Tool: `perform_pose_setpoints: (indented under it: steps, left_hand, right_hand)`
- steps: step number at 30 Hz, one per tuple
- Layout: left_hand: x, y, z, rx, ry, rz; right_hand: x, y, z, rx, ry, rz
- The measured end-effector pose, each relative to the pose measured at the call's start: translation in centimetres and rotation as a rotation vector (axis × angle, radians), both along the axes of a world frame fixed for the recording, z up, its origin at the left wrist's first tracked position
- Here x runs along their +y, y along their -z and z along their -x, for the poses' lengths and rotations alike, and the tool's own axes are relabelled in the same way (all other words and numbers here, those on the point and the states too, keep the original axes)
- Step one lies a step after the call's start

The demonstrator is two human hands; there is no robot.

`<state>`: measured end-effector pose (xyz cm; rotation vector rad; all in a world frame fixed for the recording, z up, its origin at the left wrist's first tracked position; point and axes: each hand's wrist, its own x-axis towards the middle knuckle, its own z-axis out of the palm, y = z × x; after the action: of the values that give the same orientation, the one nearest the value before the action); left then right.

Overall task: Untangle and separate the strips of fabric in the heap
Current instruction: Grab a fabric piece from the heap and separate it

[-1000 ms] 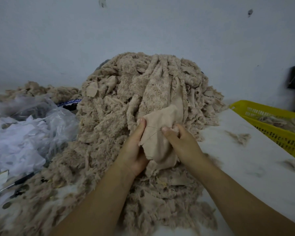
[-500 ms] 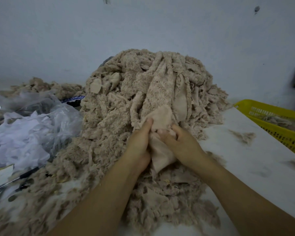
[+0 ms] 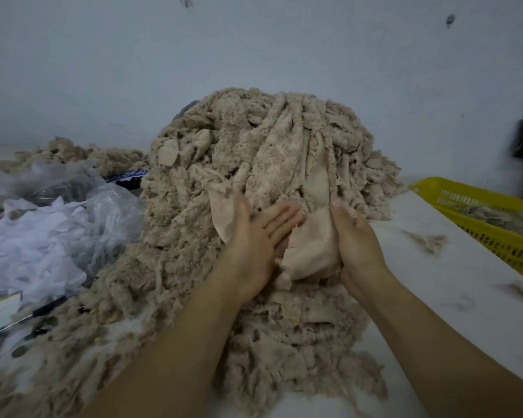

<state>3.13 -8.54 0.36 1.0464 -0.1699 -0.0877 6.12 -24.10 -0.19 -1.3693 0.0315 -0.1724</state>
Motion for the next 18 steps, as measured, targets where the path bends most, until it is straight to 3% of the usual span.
perform_pose_setpoints:
  steps: [5, 7, 9, 12, 15, 18]
  left_hand:
    - [-1.5, 0.6, 0.7, -0.078, 0.015, -0.636]
    - [-1.6, 1.1, 0.5, -0.073, -0.007, -0.728]
    - [-1.6, 1.0, 0.6, -0.047, -0.005, -0.613]
    - [-0.7, 0.1, 0.1, 0.096, 0.025, -0.052]
    - [0.7, -0.5, -0.2, 0.110, 0.038, 0.332]
    - [1.3, -0.6, -0.5, 0.111, -0.014, 0.501]
  right_hand:
    - [0.1, -0.2, 0.2, -0.043, 0.034, 0.020]
    - [0.0, -0.2, 0.1, -0.025, 0.061, 0.036]
    - [-0.1, -0.3, 0.2, -0.033, -0.001, 0.052]
    - [0.3, 0.3, 0.7, -0.179, -0.259, 0.064]
    - [1.5, 1.1, 1.7, -0.271, -0.436, 0.427]
    - [2.2, 1.9, 1.8, -0.377, -0.399, 0.722]
